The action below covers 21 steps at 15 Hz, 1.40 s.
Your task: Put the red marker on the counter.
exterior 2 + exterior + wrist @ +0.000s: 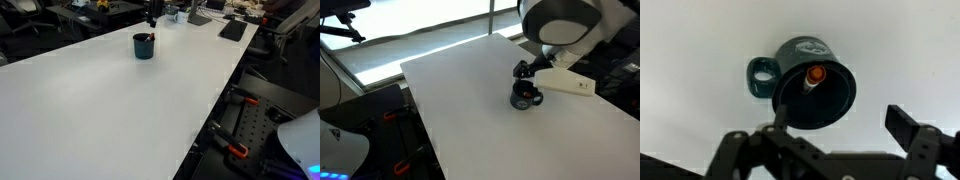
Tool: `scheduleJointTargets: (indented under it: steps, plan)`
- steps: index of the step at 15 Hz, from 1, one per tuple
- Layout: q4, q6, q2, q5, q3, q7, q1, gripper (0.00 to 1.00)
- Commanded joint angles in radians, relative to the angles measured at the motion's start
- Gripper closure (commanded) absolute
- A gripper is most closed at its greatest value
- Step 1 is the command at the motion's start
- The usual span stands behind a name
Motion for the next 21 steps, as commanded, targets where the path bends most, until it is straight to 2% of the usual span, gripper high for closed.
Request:
scheduleJointTargets:
  steps: [1,15,21]
  plan:
    - [0.016,-0.011,0.008,-0.023,0.026,0.012,-0.024,0.0]
    - [0.105,-0.038,0.109,-0.06,0.049,0.022,-0.039,0.0]
    - [0.088,-0.003,0.117,-0.054,0.053,0.012,-0.044,0.0]
